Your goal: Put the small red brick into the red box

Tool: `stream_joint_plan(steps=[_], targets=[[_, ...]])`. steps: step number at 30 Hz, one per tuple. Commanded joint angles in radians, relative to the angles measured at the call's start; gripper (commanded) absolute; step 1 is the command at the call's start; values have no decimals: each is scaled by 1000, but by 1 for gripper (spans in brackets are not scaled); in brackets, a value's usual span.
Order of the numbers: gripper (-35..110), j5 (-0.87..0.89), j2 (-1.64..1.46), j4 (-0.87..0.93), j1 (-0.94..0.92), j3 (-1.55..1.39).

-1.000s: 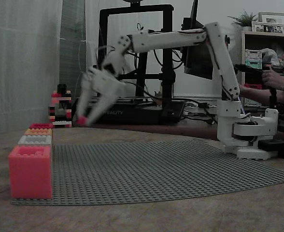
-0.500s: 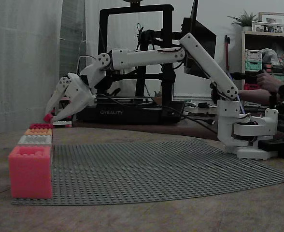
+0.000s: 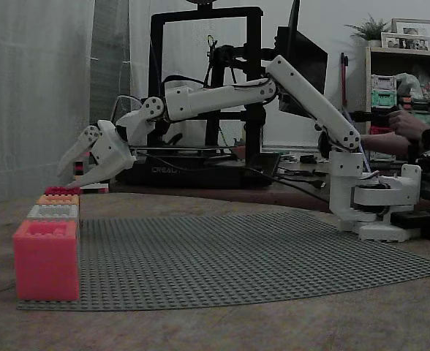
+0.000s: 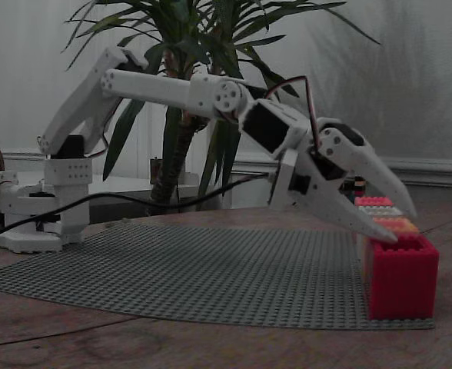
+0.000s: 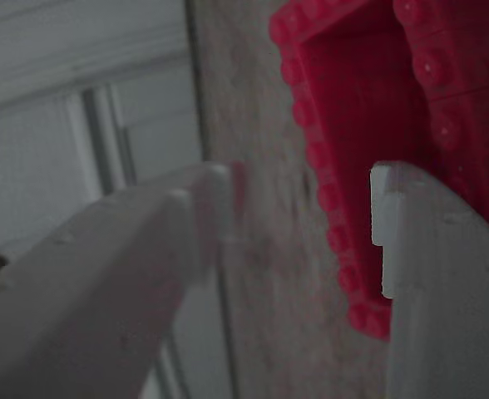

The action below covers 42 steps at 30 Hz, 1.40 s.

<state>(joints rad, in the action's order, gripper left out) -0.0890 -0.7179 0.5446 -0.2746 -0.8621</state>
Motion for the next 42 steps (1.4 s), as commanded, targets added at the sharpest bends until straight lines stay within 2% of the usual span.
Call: stream_joint_plan(steps=[1,6,13,18,22,30,42], targets=[[18,-3,-178,-20,-17,-55],[1,12,-621,-3,-11,-426],[0,-60,-1264,417,63,-948],[0,-77,-1661,514,150,-1450],[0,-54,-1988,566,206,-1724],[0,-26,-2390,790,213,-1940],[0,48,-2503,861,224,-1999]])
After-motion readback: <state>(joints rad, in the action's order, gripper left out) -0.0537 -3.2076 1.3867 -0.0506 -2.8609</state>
